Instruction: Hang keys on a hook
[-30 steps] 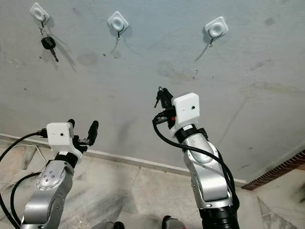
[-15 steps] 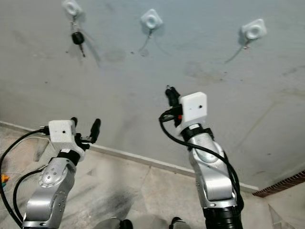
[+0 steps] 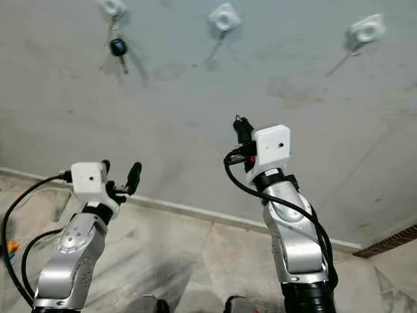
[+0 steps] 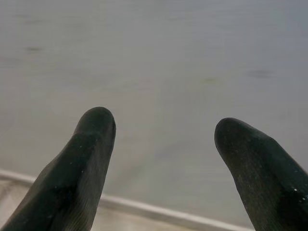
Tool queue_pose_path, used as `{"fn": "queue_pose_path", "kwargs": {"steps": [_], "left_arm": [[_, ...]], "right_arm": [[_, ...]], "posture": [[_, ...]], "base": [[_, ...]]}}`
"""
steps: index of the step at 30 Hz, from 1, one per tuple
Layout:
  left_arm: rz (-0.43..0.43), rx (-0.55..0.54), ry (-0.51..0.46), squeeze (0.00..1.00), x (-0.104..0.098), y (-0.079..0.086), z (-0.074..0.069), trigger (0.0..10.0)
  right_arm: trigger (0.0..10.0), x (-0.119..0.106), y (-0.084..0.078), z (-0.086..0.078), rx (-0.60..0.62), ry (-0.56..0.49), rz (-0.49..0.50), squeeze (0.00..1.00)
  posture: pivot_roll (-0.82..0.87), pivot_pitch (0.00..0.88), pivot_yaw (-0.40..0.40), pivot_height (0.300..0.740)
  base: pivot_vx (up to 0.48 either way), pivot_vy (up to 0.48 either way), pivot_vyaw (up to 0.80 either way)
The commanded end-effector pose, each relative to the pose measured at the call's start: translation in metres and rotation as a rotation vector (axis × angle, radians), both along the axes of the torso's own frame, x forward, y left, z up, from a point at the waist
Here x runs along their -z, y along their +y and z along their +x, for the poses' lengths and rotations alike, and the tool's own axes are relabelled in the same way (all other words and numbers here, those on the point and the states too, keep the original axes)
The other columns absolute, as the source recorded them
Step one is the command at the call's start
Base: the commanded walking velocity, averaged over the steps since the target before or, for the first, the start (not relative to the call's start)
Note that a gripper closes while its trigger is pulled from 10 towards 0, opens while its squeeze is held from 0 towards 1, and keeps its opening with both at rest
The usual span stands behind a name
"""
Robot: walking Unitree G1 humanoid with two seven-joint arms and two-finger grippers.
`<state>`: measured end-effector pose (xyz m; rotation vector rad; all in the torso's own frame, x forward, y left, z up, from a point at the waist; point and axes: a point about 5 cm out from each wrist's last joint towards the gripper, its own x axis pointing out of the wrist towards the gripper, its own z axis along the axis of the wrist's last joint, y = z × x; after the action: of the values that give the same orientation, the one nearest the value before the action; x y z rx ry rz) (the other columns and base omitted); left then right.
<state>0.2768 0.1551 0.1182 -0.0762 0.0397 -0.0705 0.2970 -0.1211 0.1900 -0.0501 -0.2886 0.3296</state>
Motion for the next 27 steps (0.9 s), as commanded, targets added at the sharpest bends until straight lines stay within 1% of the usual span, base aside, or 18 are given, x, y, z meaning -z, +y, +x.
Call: {"fn": "queue_pose_path", "kwargs": {"steps": [1,5,8,12,13,17,18,19,27], "left_arm": [[0.005,-0.005,0.011,0.00,0.002,0.003,-0.001,10.0],[0.031,0.003,-0.005,0.00,-0.001,0.003,0.001,10.0],[0.027,0.009,-0.010,0.00,-0.003,0.001,0.002,10.0],[0.020,0.021,-0.028,0.00,-0.011,-0.003,0.008,10.0],[0.063,0.012,-0.049,0.00,-0.014,-0.003,0.009,10.0],[0.051,0.010,-0.088,0.00,-0.019,-0.006,0.011,10.0],[0.035,0.015,-0.085,0.00,-0.018,-0.006,0.011,10.0],[0.052,-0.003,-0.095,0.00,-0.019,-0.005,0.012,10.0],[0.022,0.018,-0.090,0.00,-0.018,-0.007,0.012,10.0]], "right_arm": [[10.0,0.000,0.000,-0.001,-0.001,-0.008,-0.010,0.00],[10.0,0.000,-0.003,0.000,0.017,0.002,-0.008,0.00],[10.0,0.000,-0.004,0.001,0.027,0.004,-0.011,0.00],[10.0,0.000,-0.004,0.002,0.031,0.001,-0.010,0.00],[10.0,0.000,-0.005,0.002,0.031,-0.001,-0.012,0.00],[10.0,-0.001,-0.005,0.003,0.032,0.000,-0.012,0.00],[10.0,-0.001,-0.005,0.004,0.034,-0.001,-0.013,0.00],[10.0,-0.002,-0.006,0.004,0.036,-0.001,-0.012,0.00],[10.0,-0.002,-0.007,0.005,0.039,-0.005,-0.017,0.00]], "posture": [[-0.03,0.179,0.050,0.740],[-0.03,0.178,0.051,0.740],[-0.03,0.176,0.050,0.740],[-0.03,0.171,0.047,0.740],[-0.03,0.169,0.047,0.740],[-0.03,0.168,0.045,0.740],[-0.03,0.167,0.042,0.740],[-0.03,0.167,0.042,0.740],[-0.04,0.168,0.039,0.740]], "base": [[0.000,0.000,0.00],[0.000,0.000,-0.10],[0.000,0.000,-0.62],[0.000,0.000,-0.72],[0.000,0.000,-0.80],[0.000,0.000,-0.80],[0.000,0.000,-0.80],[0.000,0.000,-0.80],[0.000,0.000,-0.80]]}}
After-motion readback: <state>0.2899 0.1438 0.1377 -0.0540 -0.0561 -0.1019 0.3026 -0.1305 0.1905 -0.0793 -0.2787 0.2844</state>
